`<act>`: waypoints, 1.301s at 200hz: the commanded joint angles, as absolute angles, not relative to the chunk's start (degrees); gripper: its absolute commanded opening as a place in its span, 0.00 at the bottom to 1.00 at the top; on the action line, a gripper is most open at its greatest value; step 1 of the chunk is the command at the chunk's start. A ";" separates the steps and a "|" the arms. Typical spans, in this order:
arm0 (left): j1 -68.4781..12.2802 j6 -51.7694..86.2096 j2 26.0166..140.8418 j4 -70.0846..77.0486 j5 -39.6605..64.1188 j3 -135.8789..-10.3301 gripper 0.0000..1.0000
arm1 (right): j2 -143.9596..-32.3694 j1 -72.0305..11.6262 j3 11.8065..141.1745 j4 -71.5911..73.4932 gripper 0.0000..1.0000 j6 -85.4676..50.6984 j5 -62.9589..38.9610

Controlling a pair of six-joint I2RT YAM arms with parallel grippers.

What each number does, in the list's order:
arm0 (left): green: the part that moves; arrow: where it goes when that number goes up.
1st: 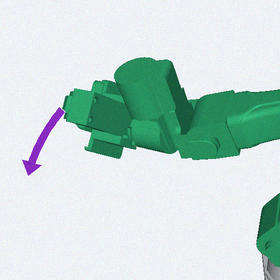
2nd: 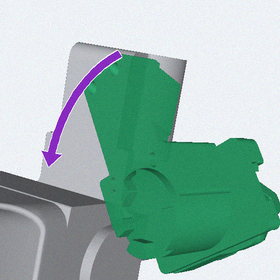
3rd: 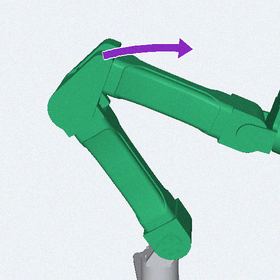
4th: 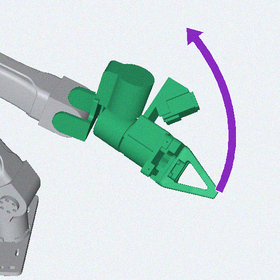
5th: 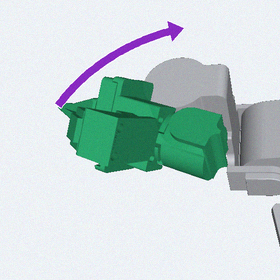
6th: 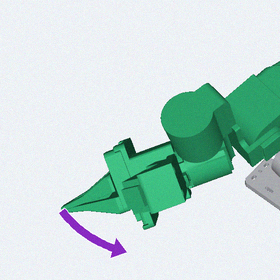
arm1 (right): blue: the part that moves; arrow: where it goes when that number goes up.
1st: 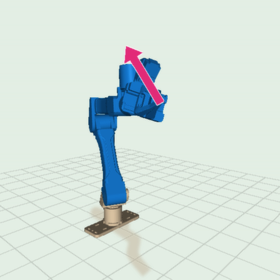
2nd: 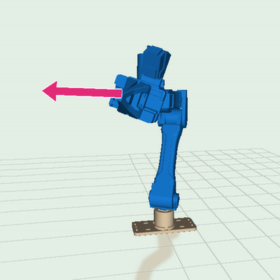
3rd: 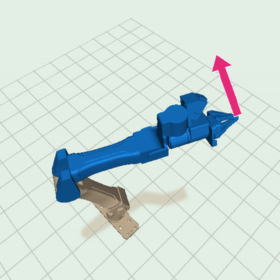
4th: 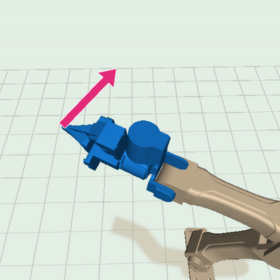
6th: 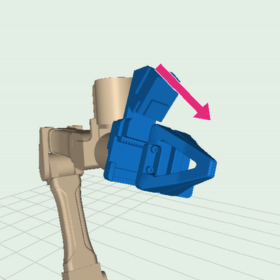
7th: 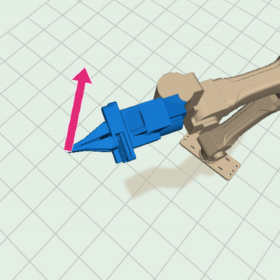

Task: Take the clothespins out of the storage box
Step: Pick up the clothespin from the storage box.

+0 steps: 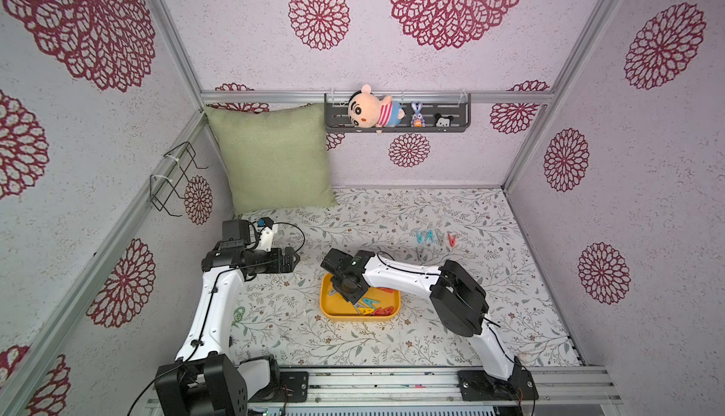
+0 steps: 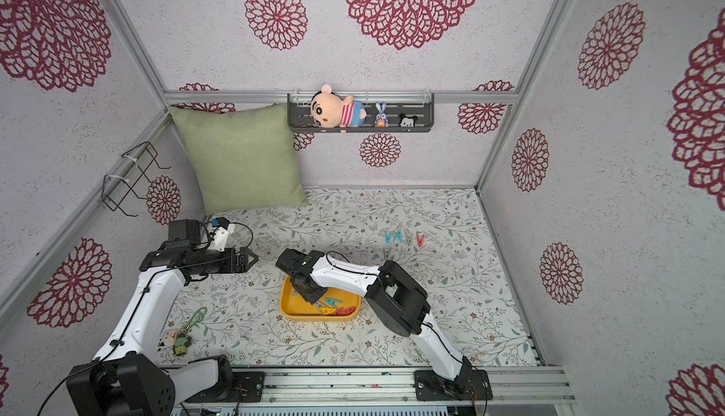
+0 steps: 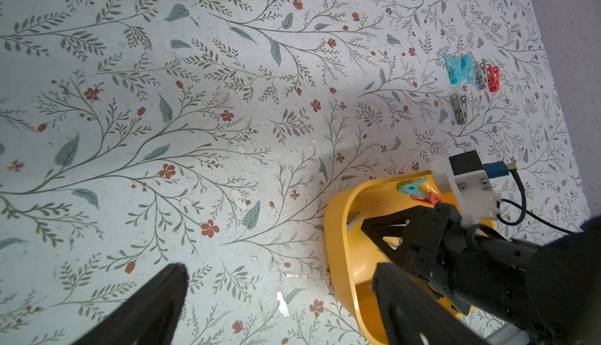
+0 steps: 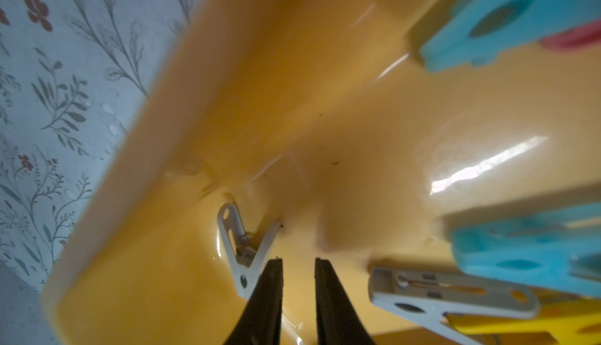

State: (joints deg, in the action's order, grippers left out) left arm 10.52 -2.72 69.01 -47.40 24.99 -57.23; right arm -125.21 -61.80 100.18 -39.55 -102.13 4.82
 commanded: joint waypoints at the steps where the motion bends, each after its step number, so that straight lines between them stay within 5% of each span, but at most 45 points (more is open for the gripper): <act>1: 11.17 -2.71 68.86 -46.09 26.10 -58.10 0.97 | -125.14 -61.36 101.39 -39.39 0.24 -103.62 6.53; 260: 11.23 -2.90 68.91 -46.58 26.90 -58.27 0.97 | -127.74 -62.37 97.74 -33.61 0.23 -105.25 8.26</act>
